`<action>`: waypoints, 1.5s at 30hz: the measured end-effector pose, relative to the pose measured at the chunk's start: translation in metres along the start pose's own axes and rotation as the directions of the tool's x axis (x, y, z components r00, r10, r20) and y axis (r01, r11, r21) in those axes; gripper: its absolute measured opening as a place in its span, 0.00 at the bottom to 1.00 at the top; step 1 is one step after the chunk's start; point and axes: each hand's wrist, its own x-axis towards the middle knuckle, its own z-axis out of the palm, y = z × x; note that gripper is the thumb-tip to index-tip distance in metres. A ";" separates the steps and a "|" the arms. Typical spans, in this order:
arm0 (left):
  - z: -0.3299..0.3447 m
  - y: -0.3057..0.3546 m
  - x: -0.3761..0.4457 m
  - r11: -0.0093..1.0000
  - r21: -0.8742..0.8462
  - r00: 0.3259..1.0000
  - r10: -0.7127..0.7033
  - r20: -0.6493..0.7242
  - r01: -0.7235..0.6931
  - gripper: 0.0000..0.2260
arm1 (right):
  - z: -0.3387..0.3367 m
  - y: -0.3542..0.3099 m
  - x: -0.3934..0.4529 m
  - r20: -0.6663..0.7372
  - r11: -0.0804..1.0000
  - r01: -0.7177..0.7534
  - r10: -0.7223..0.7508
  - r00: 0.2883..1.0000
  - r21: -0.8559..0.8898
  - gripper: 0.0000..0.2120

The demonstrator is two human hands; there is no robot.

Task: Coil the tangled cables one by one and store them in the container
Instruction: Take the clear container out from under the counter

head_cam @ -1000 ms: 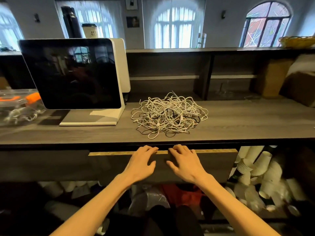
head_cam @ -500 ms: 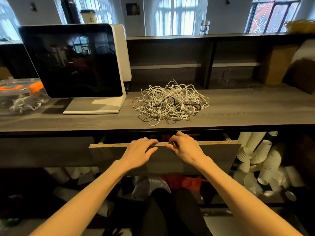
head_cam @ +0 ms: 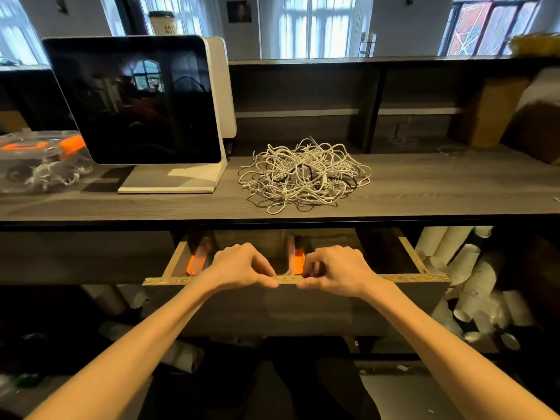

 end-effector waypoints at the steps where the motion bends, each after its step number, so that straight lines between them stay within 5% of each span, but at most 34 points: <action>1: -0.002 0.000 -0.003 0.999 -0.041 0.999 -0.005 0.046 0.007 0.13 | -0.002 -0.003 -0.004 0.020 1.000 0.009 -0.009 1.000 0.007 0.22; 8: 0.005 0.005 -0.034 0.952 -0.305 0.937 0.131 0.325 -0.027 0.10 | -0.007 -0.022 -0.043 0.251 0.985 0.051 -0.093 0.963 0.166 0.21; 12: 0.007 0.006 -0.041 0.946 -0.317 0.916 0.191 0.352 -0.076 0.11 | -0.005 -0.031 -0.056 0.235 0.987 0.109 -0.135 0.963 0.119 0.19; 15: 0.002 0.001 -0.037 0.925 -0.377 0.910 0.187 0.369 -0.037 0.11 | -0.010 -0.024 -0.049 0.336 0.974 0.006 -0.084 0.938 0.226 0.20; 17: 0.000 -0.006 -0.027 0.908 -0.417 0.936 0.180 0.303 -0.040 0.10 | -0.014 -0.013 -0.038 0.404 0.903 -0.125 -0.059 0.913 0.412 0.18; 19: 0.001 -0.017 -0.009 0.936 -0.337 0.986 0.140 0.085 -0.104 0.06 | -0.012 0.000 -0.020 0.374 0.867 -0.207 0.025 0.927 0.453 0.16; 21: 0.004 -0.030 0.012 0.986 -0.134 0.987 0.078 -0.139 -0.097 0.06 | 0.001 0.020 0.005 0.299 0.913 -0.266 0.172 0.938 0.310 0.16; 23: 0.007 -0.040 0.030 0.998 0.000 0.973 0.059 -0.222 -0.061 0.14 | 0.021 0.043 0.029 0.272 0.918 -0.380 0.339 0.900 0.114 0.17; 29: 0.020 -0.050 0.064 0.980 0.200 0.997 0.002 -0.073 0.012 0.31 | 0.068 0.086 0.042 0.283 0.758 -0.633 0.648 0.707 -0.155 0.28; 39: 0.033 -0.052 0.081 0.985 0.171 0.988 0.042 -0.146 -0.017 0.12 | 0.086 0.116 0.038 0.347 0.601 -0.797 0.762 0.546 -0.066 0.46; 45: 0.011 -0.057 0.079 0.998 0.060 0.974 0.027 -0.226 -0.013 0.07 | 0.070 0.106 0.038 0.359 0.621 -0.783 0.741 0.568 -0.041 0.39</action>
